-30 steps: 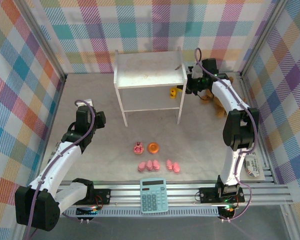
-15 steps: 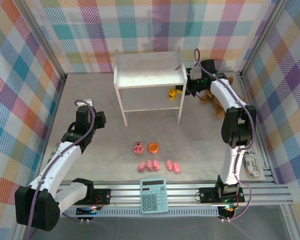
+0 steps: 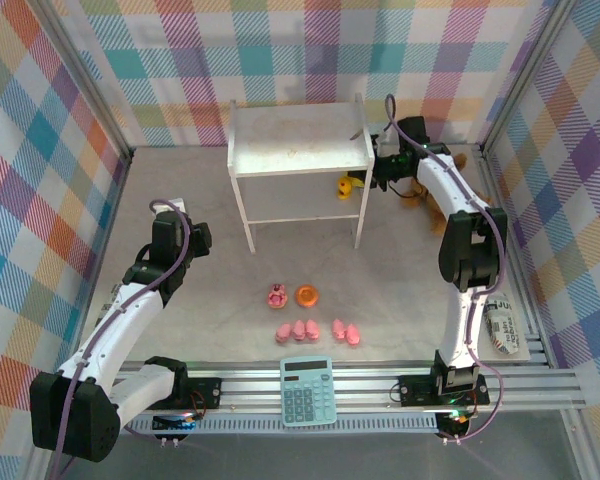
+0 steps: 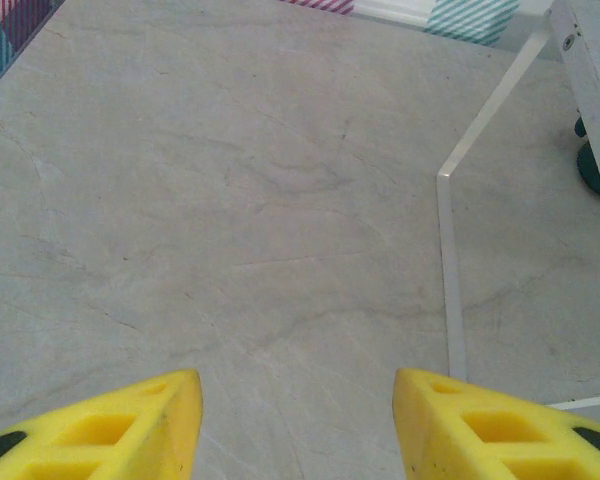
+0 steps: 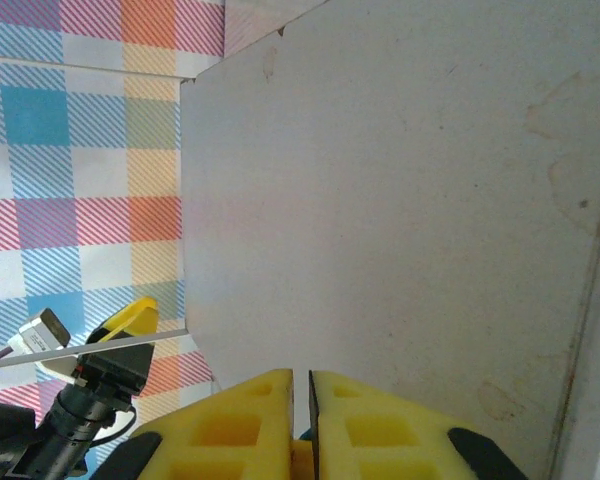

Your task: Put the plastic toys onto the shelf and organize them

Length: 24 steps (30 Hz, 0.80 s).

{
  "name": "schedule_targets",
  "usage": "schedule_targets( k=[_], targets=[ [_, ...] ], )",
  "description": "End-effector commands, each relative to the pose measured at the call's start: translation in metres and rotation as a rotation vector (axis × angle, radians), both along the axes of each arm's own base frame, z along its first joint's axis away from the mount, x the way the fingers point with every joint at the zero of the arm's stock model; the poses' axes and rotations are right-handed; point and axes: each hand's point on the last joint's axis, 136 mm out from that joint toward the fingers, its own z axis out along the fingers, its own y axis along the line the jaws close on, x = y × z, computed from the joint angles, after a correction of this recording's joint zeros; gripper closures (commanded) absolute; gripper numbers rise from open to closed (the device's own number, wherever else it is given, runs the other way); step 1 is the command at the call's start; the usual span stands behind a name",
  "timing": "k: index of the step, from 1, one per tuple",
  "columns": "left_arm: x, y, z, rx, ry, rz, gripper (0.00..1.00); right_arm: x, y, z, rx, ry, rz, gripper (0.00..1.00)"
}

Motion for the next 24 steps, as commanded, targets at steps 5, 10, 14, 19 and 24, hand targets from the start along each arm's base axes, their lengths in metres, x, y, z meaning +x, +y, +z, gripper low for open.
schedule_targets(
  k=[5,10,14,19,24],
  targets=[
    [0.004,-0.004,0.013,0.001,-0.025,-0.015,0.47,-0.004,0.005,0.005,0.024,-0.003,0.033,0.83],
    [0.003,-0.004,0.014,0.004,-0.027,-0.012,0.47,0.003,-0.002,0.011,-0.003,-0.064,-0.029,0.66],
    [0.003,-0.004,0.014,0.005,-0.028,-0.013,0.47,0.012,-0.009,0.016,-0.027,-0.101,-0.088,0.58],
    [0.002,-0.003,0.016,0.011,-0.032,-0.012,0.46,0.026,-0.038,0.022,-0.081,-0.154,-0.239,0.57],
    [0.000,0.000,0.017,0.022,-0.036,-0.008,0.46,0.030,-0.080,0.032,-0.142,-0.210,-0.396,0.52]
  ],
)
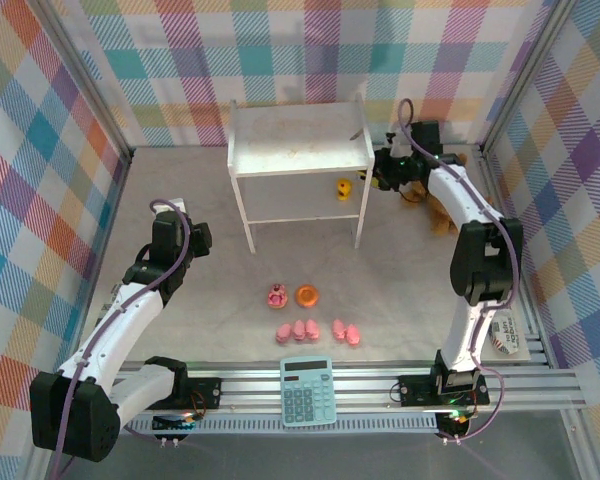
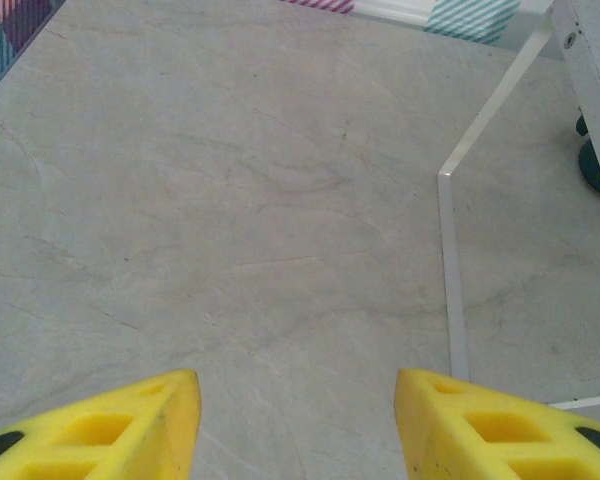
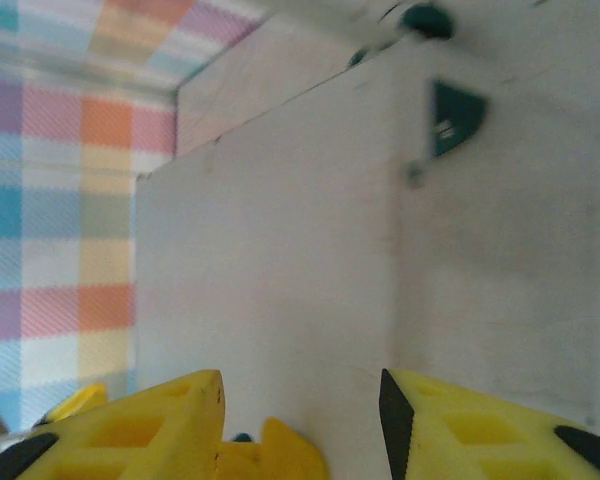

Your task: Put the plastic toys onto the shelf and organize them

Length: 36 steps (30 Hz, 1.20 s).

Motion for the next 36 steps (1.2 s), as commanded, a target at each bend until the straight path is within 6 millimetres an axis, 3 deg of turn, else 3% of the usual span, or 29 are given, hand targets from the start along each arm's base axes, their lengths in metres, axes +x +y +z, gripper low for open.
schedule_targets(
  k=[1,7,10,15,21,24,27,33,36],
  targets=[
    [-0.001,0.000,0.018,0.017,-0.039,-0.006,0.46,0.009,-0.032,0.029,-0.049,-0.115,-0.131,0.52],
    [-0.001,-0.001,0.018,0.011,-0.044,-0.005,0.46,-0.018,-0.049,0.044,-0.189,-0.232,-0.175,0.52],
    [-0.002,-0.001,0.019,0.007,-0.050,-0.007,0.46,-0.053,-0.045,0.053,-0.358,-0.363,-0.162,0.52],
    [-0.001,-0.001,0.017,0.009,-0.048,-0.009,0.46,-0.125,-0.015,0.065,-0.630,-0.617,-0.101,0.51],
    [-0.002,-0.004,0.020,-0.010,-0.059,-0.021,0.46,-0.186,-0.012,0.072,-0.779,-0.782,-0.137,0.52],
    [-0.003,-0.005,0.021,-0.015,-0.065,-0.023,0.46,-0.195,-0.033,0.068,-0.843,-0.739,-0.201,0.52],
    [-0.002,-0.006,0.016,-0.016,-0.057,-0.027,0.46,-0.203,-0.032,0.062,-0.826,-0.722,-0.166,0.53],
    [0.001,-0.006,0.014,-0.017,-0.062,-0.025,0.46,-0.210,0.014,0.052,-0.785,-0.787,0.002,0.56],
    [0.002,-0.006,0.017,-0.020,-0.066,-0.027,0.46,-0.209,0.038,0.049,-0.851,-0.851,0.052,0.56]
  ],
)
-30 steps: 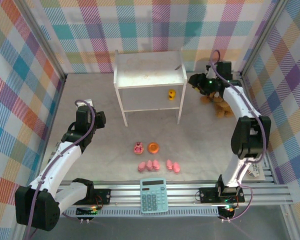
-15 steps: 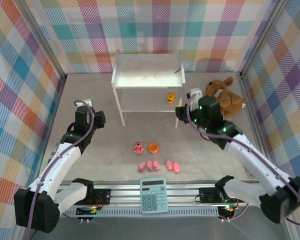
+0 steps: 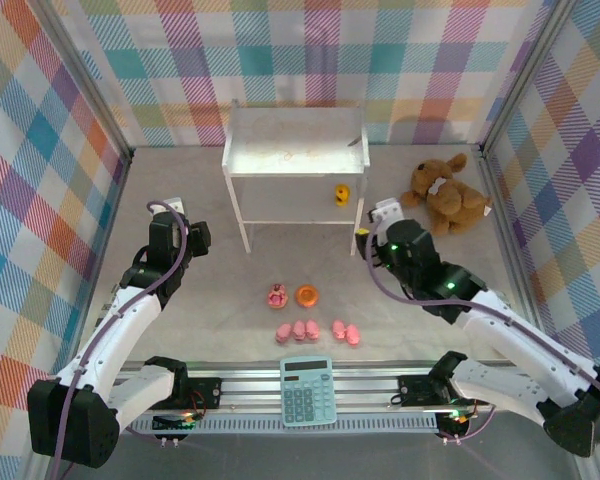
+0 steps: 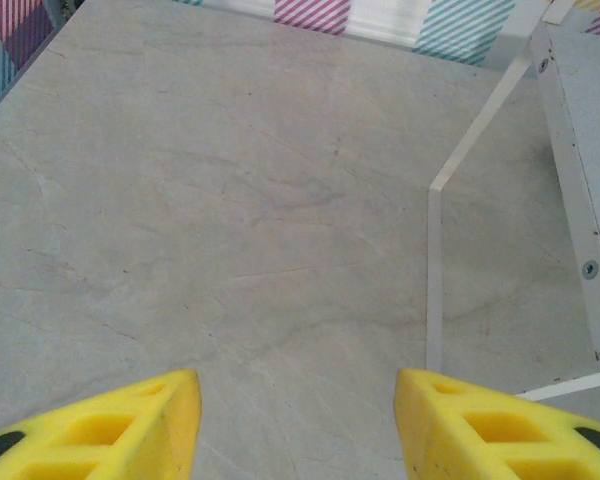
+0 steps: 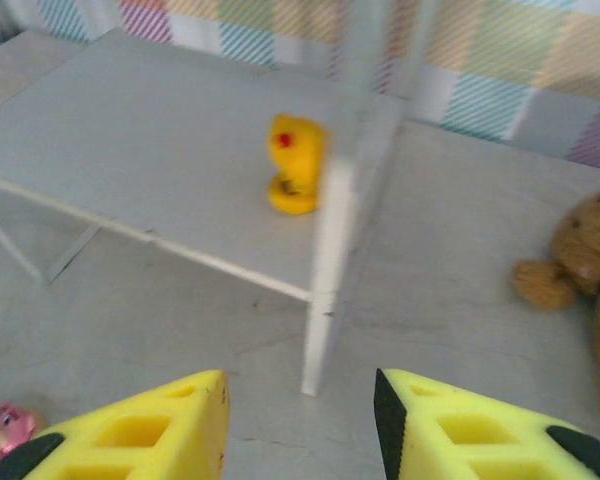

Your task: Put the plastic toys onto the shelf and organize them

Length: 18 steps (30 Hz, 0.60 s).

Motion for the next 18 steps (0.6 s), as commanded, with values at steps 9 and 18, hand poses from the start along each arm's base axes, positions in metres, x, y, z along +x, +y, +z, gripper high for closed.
schedule_targets(
  k=[9,18],
  targets=[
    [0.011,-0.008,0.004,-0.008,-0.028,-0.027,0.47,0.013,0.015,-0.050,-0.105,0.033,-0.113,0.75],
    [0.018,-0.011,0.004,-0.012,-0.031,-0.035,0.47,-0.009,-0.027,-0.118,0.249,0.316,-0.269,0.81]
  ],
)
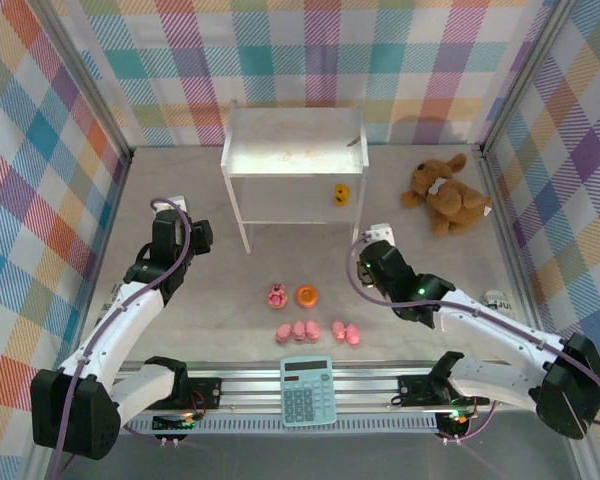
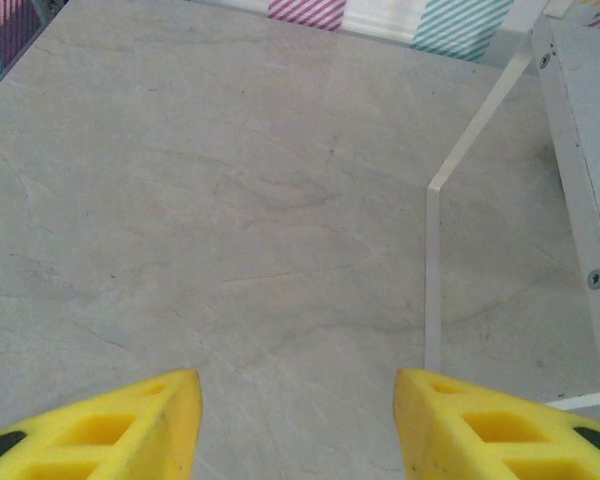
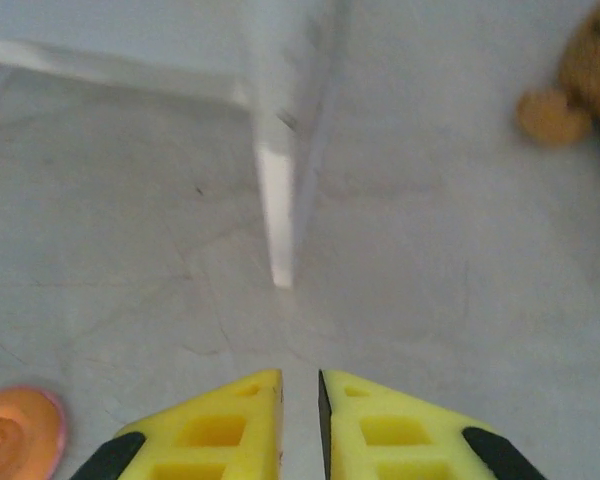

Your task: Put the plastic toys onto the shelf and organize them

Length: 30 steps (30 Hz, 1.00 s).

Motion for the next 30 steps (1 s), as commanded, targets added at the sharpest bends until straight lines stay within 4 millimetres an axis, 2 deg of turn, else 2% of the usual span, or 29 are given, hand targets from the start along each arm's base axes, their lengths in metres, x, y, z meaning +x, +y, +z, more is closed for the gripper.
schedule_targets(
  k=[1,6,13,19,30],
  targets=[
    [0.008,-0.009,0.010,-0.011,-0.034,-0.031,0.47,-0.005,0.002,-0.016,0.301,0.103,-0.069,0.81],
    [0.009,-0.014,0.009,-0.038,-0.038,-0.050,0.48,0.000,0.012,-0.025,0.555,0.177,-0.084,0.82],
    [0.005,-0.012,0.006,-0.033,-0.032,-0.042,0.48,0.014,0.040,-0.028,0.732,0.259,-0.048,0.82],
    [0.003,-0.010,0.006,-0.023,-0.033,-0.039,0.48,0.028,0.047,-0.033,0.769,0.293,-0.074,0.83],
    [0.004,-0.009,0.002,-0.009,-0.023,-0.038,0.47,0.061,0.043,-0.034,0.809,0.269,-0.122,0.84]
  ],
)
